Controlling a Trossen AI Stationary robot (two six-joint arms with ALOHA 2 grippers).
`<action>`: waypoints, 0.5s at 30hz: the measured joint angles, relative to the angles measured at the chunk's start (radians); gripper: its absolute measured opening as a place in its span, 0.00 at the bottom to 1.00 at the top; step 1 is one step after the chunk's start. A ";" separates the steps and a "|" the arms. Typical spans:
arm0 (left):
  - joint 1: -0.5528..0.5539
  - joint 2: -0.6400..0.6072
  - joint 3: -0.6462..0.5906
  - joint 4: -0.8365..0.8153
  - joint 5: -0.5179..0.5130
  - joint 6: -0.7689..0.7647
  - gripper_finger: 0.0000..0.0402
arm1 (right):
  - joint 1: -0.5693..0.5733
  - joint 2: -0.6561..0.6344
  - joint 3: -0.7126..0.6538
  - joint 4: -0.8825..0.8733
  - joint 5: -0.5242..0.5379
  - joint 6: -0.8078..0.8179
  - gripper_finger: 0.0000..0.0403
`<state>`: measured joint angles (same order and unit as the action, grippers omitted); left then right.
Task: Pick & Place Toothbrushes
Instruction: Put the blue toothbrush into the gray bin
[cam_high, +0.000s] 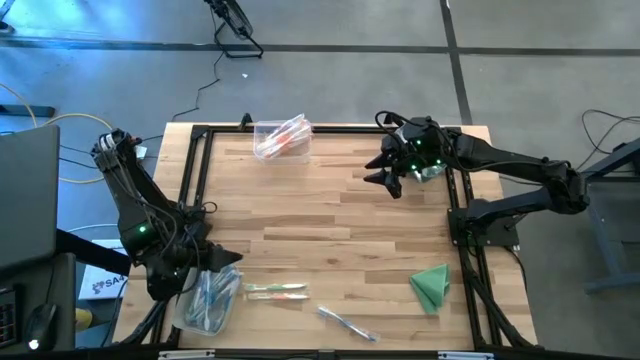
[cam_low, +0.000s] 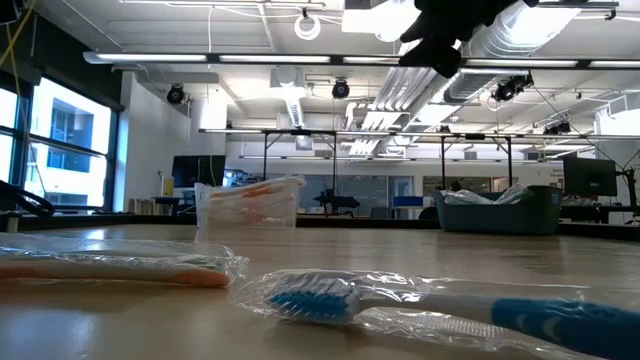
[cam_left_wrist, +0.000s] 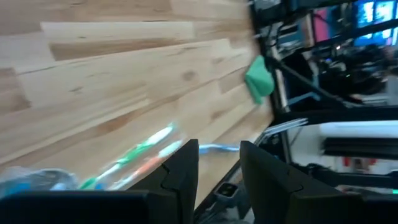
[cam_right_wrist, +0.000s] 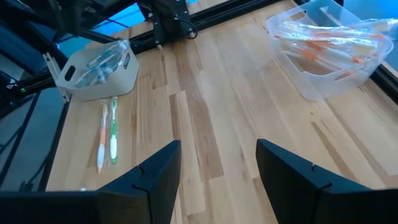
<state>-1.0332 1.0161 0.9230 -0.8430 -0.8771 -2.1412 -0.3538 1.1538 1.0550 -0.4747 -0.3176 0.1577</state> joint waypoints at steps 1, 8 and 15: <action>0.000 0.000 0.000 0.011 -0.009 0.001 0.29 | 0.000 0.000 0.000 0.001 0.000 -0.004 0.50; 0.087 0.011 0.000 0.085 -0.023 0.152 0.29 | 0.000 0.000 0.000 0.016 0.000 -0.015 0.50; 0.238 0.016 0.000 0.279 0.090 0.484 0.29 | 0.000 0.000 0.000 0.014 0.000 -0.014 0.50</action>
<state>-0.7954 1.0321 0.9230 -0.5644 -0.7868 -1.6575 -0.3538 1.1538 1.0550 -0.4605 -0.3174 0.1436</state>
